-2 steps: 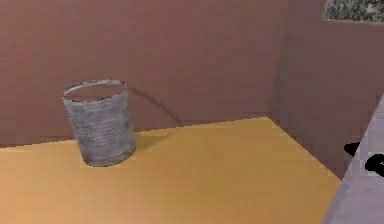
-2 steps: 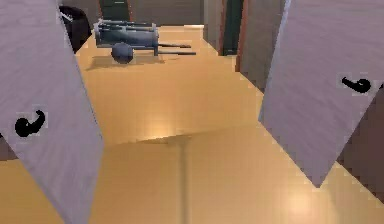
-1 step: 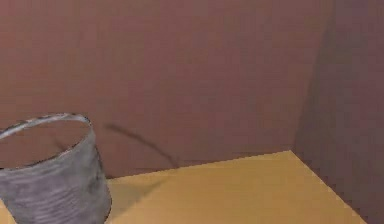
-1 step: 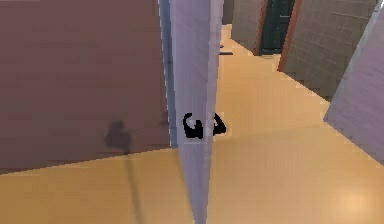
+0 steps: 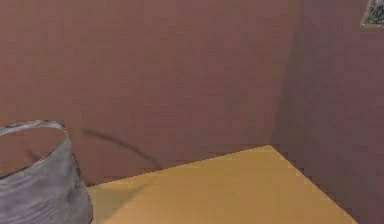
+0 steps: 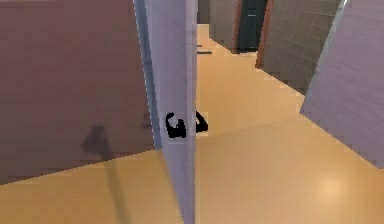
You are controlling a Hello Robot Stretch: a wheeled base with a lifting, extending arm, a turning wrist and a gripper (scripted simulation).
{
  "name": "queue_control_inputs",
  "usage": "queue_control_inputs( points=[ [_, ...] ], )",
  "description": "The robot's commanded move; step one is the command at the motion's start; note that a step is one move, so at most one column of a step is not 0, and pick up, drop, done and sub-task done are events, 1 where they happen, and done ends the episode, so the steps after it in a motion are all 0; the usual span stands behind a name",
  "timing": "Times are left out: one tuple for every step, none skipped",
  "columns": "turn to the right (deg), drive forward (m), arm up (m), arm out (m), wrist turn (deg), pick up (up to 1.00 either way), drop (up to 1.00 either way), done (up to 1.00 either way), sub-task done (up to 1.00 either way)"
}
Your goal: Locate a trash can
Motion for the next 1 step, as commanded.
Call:
queue_control_inputs(
  points=[
    [0.0, 0.75, 0.0, 0.0, 0.0, 0.0, 0.0, 0.0, 0.0]
  ],
)
